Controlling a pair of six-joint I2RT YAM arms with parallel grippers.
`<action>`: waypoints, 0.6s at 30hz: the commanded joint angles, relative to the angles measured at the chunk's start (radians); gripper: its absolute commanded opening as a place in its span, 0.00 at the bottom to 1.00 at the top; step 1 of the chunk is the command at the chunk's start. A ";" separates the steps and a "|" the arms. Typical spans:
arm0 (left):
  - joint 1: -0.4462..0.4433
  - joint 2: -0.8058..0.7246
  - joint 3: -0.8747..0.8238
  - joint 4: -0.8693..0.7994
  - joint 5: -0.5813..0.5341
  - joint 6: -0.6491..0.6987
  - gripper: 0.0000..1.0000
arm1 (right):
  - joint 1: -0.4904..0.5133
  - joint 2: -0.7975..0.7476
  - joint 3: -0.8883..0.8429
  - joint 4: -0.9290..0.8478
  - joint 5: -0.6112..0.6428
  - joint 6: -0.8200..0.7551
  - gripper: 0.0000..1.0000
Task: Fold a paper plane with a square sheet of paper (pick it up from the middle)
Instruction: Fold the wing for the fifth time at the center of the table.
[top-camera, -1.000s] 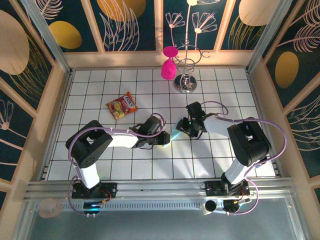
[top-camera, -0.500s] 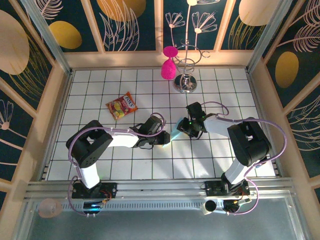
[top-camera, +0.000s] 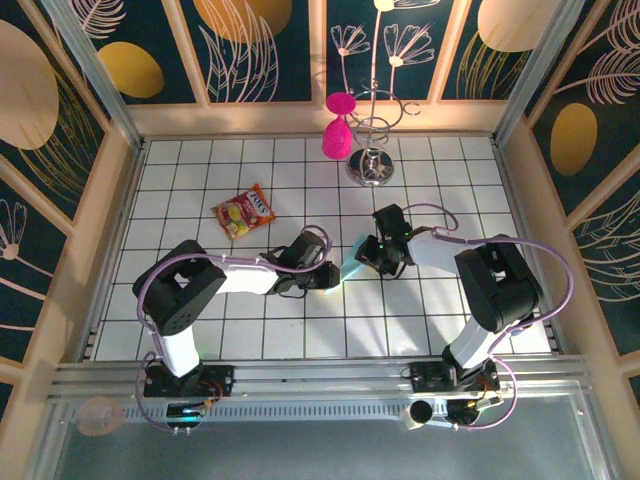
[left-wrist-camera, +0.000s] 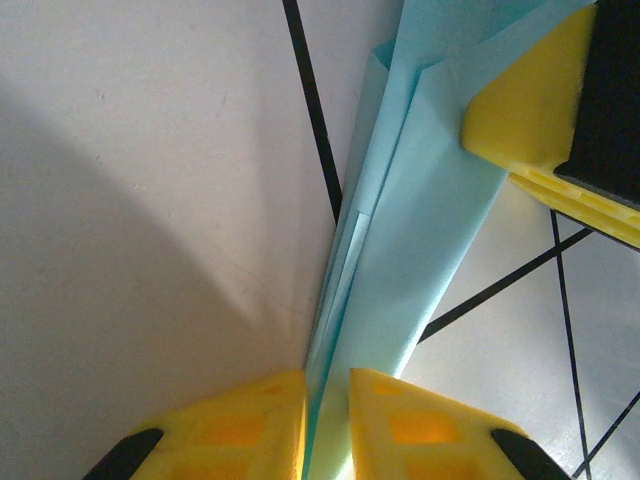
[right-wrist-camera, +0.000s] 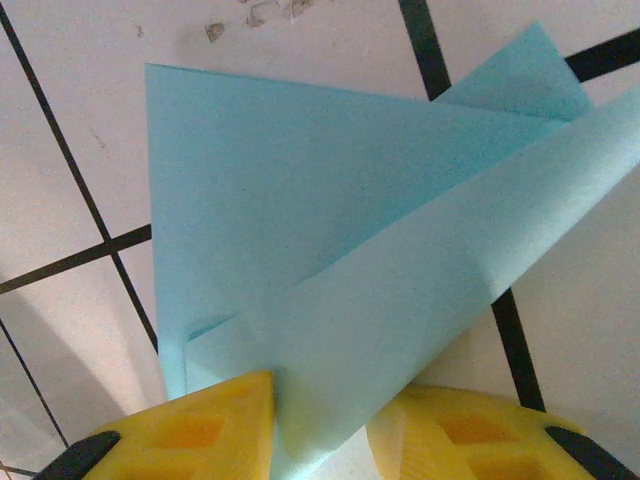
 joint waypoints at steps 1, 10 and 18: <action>0.000 0.072 0.010 -0.069 -0.061 0.003 0.19 | 0.006 0.151 -0.058 0.062 0.072 -0.004 0.35; 0.000 0.081 0.017 -0.091 -0.067 0.007 0.19 | -0.010 -0.044 0.011 0.028 0.043 -0.075 0.43; 0.001 0.087 0.025 -0.092 -0.066 0.011 0.18 | -0.023 -0.299 -0.088 0.086 -0.029 -0.113 0.46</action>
